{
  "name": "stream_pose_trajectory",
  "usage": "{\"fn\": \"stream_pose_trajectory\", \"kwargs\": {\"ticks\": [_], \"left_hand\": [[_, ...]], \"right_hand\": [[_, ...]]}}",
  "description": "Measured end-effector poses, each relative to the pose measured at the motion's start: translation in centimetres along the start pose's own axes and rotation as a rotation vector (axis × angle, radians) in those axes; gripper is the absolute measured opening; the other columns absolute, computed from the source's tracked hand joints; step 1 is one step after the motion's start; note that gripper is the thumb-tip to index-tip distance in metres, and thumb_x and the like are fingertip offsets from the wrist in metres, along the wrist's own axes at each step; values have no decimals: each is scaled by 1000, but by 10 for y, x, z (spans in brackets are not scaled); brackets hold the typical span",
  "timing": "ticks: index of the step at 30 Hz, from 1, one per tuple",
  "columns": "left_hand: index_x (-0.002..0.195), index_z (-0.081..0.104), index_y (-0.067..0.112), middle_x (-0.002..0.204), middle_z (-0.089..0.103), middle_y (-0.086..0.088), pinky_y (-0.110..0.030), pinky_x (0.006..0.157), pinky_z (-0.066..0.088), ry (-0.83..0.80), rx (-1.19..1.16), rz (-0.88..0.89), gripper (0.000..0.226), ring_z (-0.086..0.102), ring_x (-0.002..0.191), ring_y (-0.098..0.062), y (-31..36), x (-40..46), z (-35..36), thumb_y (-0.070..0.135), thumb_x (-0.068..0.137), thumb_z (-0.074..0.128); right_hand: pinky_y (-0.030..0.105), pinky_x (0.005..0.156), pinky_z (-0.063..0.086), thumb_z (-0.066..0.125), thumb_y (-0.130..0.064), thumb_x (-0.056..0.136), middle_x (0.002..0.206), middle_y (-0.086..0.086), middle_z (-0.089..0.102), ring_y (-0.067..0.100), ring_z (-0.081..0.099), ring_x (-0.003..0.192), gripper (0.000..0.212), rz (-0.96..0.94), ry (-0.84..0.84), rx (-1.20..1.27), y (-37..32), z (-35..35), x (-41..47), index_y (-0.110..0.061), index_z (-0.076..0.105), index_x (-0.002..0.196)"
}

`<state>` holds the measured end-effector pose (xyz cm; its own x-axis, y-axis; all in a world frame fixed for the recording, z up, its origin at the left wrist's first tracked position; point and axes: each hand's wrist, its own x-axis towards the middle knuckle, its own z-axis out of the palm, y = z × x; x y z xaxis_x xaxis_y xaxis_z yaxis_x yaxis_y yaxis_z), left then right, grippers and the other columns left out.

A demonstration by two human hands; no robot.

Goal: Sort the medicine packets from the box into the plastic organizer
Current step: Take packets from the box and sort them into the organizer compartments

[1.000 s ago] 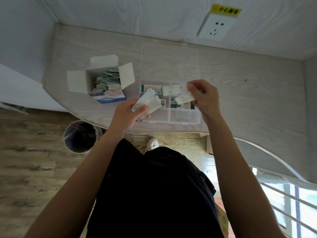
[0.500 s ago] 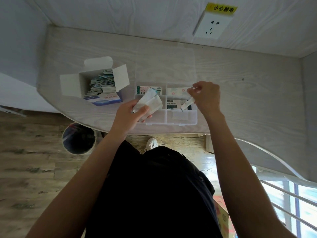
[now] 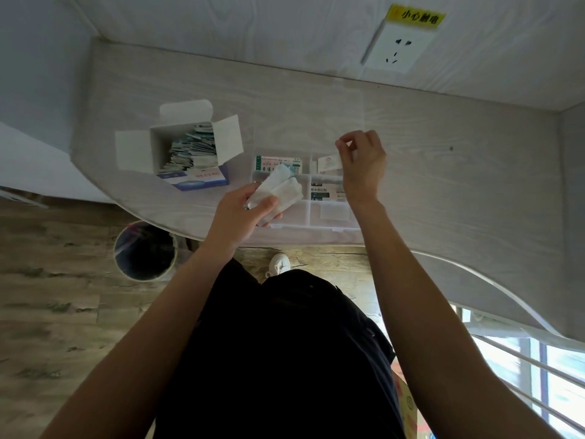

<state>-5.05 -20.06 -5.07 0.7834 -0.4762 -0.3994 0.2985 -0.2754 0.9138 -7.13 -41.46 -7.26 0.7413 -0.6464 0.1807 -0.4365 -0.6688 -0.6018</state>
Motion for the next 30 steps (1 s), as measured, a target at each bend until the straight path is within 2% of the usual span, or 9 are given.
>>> {"fn": "stream_pose_trajectory", "kwargs": {"ticks": [5, 8, 12, 16, 21, 23, 25, 28, 30], "left_hand": [[88, 62, 26, 64, 69, 12, -22, 54, 51, 6, -27, -18, 16, 68, 63, -7, 0, -2, 0, 10, 88, 61], [91, 62, 21, 62, 69, 10, -19, 51, 50, 11, -31, -20, 11, 67, 61, -6, 1, -1, 0, 11, 88, 61], [94, 63, 15, 62, 69, 8, -18, 49, 48, 1, -41, -7, 8, 67, 61, -8, 2, 1, 0, 10, 89, 61], [94, 63, 19, 70, 68, 6, -17, 49, 50, -5, -48, 13, 10, 68, 61, -6, 5, 2, 1, 11, 88, 62], [91, 62, 23, 64, 70, 9, -20, 50, 51, -38, -53, 12, 11, 68, 63, -8, 6, 2, 2, 12, 88, 62], [90, 62, 21, 63, 69, 10, -20, 50, 51, -43, -44, -2, 11, 68, 62, -7, 6, 3, 2, 10, 89, 60], [91, 62, 18, 61, 69, 9, -19, 48, 49, -58, -8, -4, 8, 67, 61, -8, 7, 4, 3, 11, 89, 60], [94, 63, 16, 68, 69, 5, -18, 50, 48, -90, 13, -23, 7, 68, 64, -10, 7, 3, 4, 12, 89, 61], [99, 62, 13, 75, 68, 1, -17, 51, 48, -112, 36, -28, 10, 69, 65, -9, 8, 2, 6, 11, 89, 60]], "right_hand": [[25, 60, 40, 61, -22, 88, 81, 5, 64, 15, 57, 69, 14, -161, -114, -139, 4, -4, -8, -10, 67, 87], [32, 69, 47, 58, -19, 90, 79, 4, 67, 22, 59, 79, 15, -297, -167, -249, 7, -14, -9, -11, 66, 100], [29, 66, 42, 58, -11, 88, 81, 5, 68, 25, 61, 78, 11, -387, -210, -289, 10, -23, -6, -11, 67, 94], [29, 73, 40, 52, -18, 94, 98, 0, 68, 21, 59, 92, 18, -305, -421, -369, 9, -25, -1, -18, 69, 100], [30, 78, 44, 49, -5, 91, 112, -2, 65, 22, 62, 94, 26, -260, -522, -365, 3, -23, 0, -16, 72, 94], [27, 74, 45, 49, -8, 92, 106, -3, 67, 17, 63, 88, 24, -243, -439, -279, -2, -25, -6, -17, 72, 95], [22, 71, 49, 54, -16, 92, 95, -6, 68, 6, 62, 79, 17, -175, -371, -1, -16, -28, -14, -18, 70, 97], [13, 69, 49, 65, -24, 87, 84, -10, 67, -3, 60, 73, 10, 25, -532, 413, -41, -32, -26, -17, 68, 94], [17, 68, 49, 67, -18, 85, 79, -8, 65, 2, 59, 71, 6, 106, -625, 525, -48, -32, -30, -15, 68, 89]]}}
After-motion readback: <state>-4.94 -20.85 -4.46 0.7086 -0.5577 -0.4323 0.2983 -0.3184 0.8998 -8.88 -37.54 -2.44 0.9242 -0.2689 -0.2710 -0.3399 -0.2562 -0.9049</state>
